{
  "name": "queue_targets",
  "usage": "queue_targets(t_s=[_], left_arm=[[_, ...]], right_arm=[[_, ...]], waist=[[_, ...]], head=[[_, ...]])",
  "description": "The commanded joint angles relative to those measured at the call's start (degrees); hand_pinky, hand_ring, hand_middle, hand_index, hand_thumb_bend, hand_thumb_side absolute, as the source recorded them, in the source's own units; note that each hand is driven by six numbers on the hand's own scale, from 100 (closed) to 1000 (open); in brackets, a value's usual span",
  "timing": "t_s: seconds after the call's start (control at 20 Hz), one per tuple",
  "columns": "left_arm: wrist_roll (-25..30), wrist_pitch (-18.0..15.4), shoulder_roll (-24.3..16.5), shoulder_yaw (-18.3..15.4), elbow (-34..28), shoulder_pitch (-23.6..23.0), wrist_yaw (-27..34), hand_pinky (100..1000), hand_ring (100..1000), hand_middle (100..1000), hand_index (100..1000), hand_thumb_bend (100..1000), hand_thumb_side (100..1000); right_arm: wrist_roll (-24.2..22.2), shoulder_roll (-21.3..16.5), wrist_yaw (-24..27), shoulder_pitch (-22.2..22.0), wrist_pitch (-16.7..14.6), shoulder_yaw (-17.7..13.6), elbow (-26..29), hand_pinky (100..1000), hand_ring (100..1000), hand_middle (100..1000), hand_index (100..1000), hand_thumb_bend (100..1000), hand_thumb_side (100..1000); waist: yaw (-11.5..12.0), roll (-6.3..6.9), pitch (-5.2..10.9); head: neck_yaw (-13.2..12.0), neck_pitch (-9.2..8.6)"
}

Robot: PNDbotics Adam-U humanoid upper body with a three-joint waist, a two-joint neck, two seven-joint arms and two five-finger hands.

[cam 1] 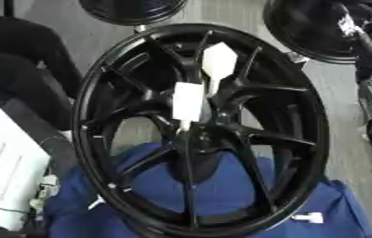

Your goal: Pull the pin out of the wheel hub.

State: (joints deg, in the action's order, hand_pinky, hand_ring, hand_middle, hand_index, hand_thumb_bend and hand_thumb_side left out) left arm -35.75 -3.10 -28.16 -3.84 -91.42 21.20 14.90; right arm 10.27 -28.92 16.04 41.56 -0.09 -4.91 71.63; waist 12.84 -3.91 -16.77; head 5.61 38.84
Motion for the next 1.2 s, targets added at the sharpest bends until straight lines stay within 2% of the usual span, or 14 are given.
queue_targets(t_s=[0.05,0.3,0.6,0.95,1.2], left_arm=[[0.1,0.12,-1.78,-0.44,-0.51,0.29,0.1,715,767,674,725,356,759],[0.19,0.19,-2.13,-0.36,-0.45,0.09,0.04,715,767,674,725,355,759],[0.38,0.31,-2.3,-0.12,-0.36,0.01,0.01,715,767,674,724,354,760],[0.69,0.49,-2.6,0.16,-0.33,0.1,-0.06,715,767,675,724,352,762],[0.91,0.57,-2.86,0.36,-0.3,0.05,-0.12,716,767,675,725,351,763]], right_arm=[[-3.41,-3.97,-1.02,2.4,1.26,1.23,2.61,899,776,734,914,660,459],[-9.84,-8.62,-2.22,7.75,3.83,4.9,3.45,895,777,735,912,653,452],[-15.56,-12.05,-5.17,12.94,4.98,9.53,5.31,890,779,737,903,658,442],[-27.2,-14.56,-12.82,17.51,4.19,15.46,9.26,881,785,742,885,670,423],[-35.98,-14.87,-17.53,21.99,2.17,18.11,9.99,877,791,748,879,655,419]], waist=[[-0.06,0.24,1.5],[-0.11,0.02,1.82],[-0.01,-0.19,1.98],[0.3,-0.51,1.9],[0.35,-0.87,1.98]], head=[[-0.2,0.44],[-0.19,0.81],[-0.08,0.9],[0.06,0.93],[0.12,0.9]])
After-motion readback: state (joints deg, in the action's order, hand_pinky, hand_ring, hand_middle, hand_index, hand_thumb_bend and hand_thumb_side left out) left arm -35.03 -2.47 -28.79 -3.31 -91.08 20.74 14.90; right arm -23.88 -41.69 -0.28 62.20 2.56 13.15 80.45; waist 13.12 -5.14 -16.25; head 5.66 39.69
